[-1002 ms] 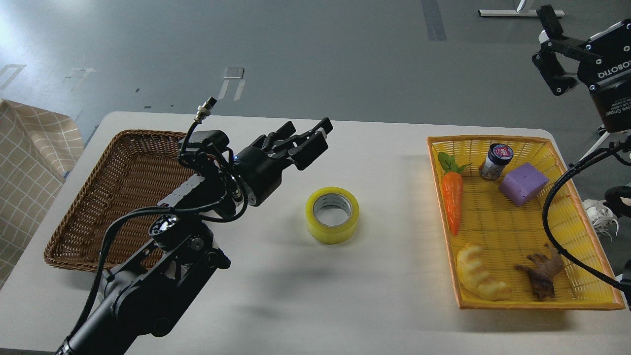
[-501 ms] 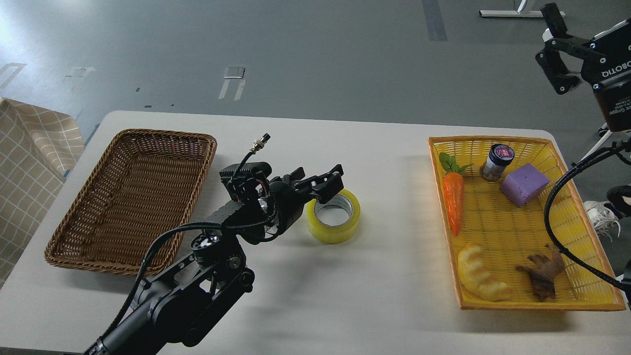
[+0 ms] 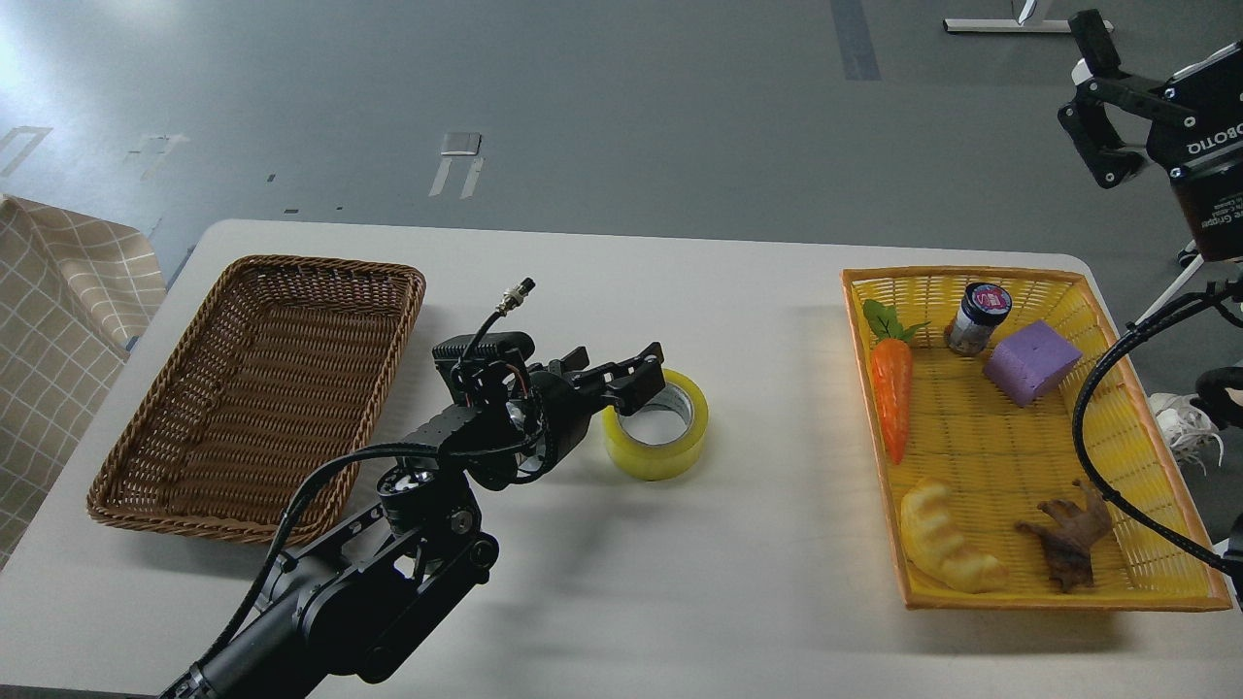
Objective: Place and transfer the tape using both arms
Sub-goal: 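Grasp the tape roll through its hole with the left gripper and lift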
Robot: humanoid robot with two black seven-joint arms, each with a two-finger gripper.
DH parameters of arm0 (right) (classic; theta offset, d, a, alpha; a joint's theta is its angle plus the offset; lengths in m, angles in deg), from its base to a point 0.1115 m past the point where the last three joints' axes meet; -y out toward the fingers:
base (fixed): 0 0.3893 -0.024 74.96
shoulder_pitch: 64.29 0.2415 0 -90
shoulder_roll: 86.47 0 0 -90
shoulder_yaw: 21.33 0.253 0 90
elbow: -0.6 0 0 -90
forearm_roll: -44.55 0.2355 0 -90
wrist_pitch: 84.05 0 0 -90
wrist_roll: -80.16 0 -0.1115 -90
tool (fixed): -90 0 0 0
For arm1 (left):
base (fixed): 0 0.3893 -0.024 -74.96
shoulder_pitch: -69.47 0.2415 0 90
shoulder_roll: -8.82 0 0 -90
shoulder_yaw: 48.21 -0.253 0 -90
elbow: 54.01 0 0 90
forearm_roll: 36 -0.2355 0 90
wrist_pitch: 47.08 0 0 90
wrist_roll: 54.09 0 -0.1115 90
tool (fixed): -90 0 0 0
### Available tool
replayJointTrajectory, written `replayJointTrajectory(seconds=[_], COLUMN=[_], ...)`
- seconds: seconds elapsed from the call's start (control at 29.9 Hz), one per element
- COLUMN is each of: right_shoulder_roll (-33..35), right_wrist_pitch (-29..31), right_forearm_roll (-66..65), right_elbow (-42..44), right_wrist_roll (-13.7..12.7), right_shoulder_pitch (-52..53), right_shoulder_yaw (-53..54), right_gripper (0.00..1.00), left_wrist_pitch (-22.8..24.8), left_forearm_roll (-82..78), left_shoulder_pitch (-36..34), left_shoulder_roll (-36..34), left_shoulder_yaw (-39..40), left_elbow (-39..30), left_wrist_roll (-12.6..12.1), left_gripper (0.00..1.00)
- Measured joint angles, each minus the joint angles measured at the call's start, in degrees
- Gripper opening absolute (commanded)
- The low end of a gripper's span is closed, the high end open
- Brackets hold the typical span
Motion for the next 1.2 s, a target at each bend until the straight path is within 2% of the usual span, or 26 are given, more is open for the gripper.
replayJointTrajectory(seconds=[1.2], right_shoulder_roll=[-0.23], right_wrist_pitch=[0.00], right_forearm_roll=[-0.07], right_elbow=[2.32], right_wrist_roll=[0.08], right_shoulder_pitch=[-0.41], right_shoulder_yaw=[0.12], right_gripper=[1.00], left_wrist_pitch=[0.03], left_forearm_roll=[0.00], left_shoulder_pitch=[-5.28], left_shoulder_roll=[-3.87], left_shoulder_yaw=[-9.57], left_elbow=[4.80], left_wrist_roll=[-0.29], left_gripper=[0.98])
